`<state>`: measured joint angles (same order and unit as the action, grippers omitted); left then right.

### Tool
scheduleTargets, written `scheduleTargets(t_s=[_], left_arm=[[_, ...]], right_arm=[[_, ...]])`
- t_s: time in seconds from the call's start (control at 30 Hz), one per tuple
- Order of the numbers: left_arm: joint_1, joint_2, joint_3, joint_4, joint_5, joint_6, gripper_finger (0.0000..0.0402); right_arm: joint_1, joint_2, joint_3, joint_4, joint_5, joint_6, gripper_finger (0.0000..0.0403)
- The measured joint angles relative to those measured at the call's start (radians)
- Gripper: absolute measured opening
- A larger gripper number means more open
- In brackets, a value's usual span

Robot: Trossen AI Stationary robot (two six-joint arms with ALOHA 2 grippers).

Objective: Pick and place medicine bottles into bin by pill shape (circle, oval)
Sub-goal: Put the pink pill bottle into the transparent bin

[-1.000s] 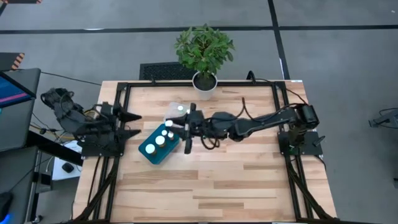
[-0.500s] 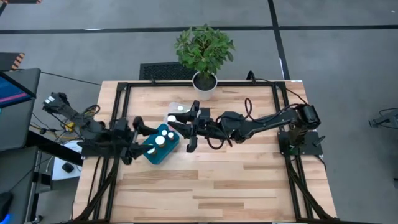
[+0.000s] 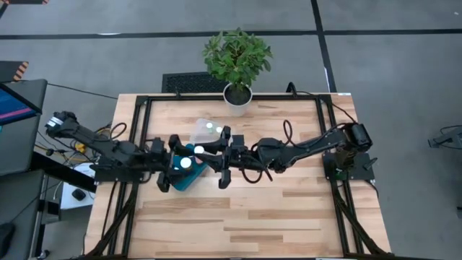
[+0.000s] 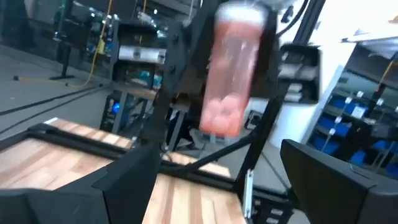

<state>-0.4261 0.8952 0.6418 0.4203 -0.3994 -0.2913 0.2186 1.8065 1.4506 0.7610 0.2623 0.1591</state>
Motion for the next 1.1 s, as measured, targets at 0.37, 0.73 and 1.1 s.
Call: scheduleTargets(t_s=[0.37,0.73,1.1], left_arm=[[0.025,0.039,-0.001,0.073,0.055,0.016,0.0328],[0.031,0.042,-0.001,0.044,0.051,0.027,0.0302],[0.038,0.042,-0.001,0.022,0.049,0.025,0.0281]], right_arm=[[0.013,0.000,0.000,-0.062,0.004,0.033,0.0127],[0.017,0.000,0.000,-0.077,0.003,0.048,0.0127],[0.017,0.000,0.000,-0.098,0.003,0.051,0.0128]])
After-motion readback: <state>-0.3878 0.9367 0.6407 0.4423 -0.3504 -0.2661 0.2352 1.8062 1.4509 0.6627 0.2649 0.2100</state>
